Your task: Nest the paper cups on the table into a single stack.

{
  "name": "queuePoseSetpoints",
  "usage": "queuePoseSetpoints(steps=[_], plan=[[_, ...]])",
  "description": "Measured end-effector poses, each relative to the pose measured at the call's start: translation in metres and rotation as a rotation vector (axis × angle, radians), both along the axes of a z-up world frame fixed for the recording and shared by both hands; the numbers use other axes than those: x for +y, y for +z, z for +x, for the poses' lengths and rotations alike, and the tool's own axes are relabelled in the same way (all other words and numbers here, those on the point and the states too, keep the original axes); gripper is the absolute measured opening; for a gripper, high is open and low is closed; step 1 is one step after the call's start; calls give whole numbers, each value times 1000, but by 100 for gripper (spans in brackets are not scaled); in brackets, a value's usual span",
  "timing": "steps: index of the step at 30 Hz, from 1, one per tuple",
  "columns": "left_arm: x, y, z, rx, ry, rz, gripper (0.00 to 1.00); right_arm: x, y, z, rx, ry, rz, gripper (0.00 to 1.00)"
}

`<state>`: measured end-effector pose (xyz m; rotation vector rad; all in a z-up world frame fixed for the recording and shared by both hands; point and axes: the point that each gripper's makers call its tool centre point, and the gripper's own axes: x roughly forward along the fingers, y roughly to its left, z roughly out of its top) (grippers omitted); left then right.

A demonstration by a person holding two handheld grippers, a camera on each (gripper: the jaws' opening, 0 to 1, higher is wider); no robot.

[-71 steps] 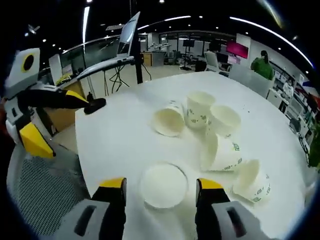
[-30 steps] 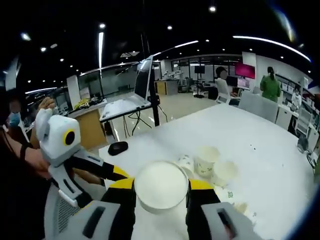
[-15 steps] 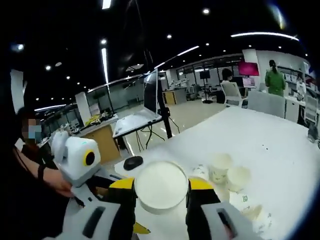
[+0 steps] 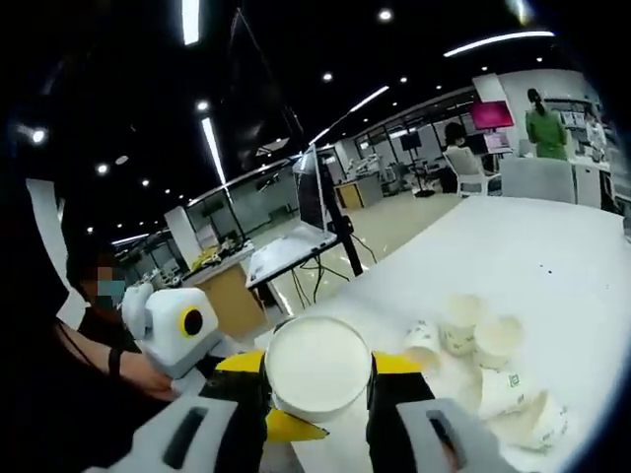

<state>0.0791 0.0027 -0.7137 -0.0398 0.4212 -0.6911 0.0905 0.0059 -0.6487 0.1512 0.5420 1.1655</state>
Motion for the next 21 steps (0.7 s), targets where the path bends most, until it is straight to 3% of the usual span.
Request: queuePoseSetpoints(steps=[8, 21], plan=[[-4, 2, -3, -28, -30, 20, 15, 1, -1, 5, 93, -7, 77, 38], [-14, 3, -14, -51, -92, 31, 3, 1, -2, -6, 107, 60, 64, 39]])
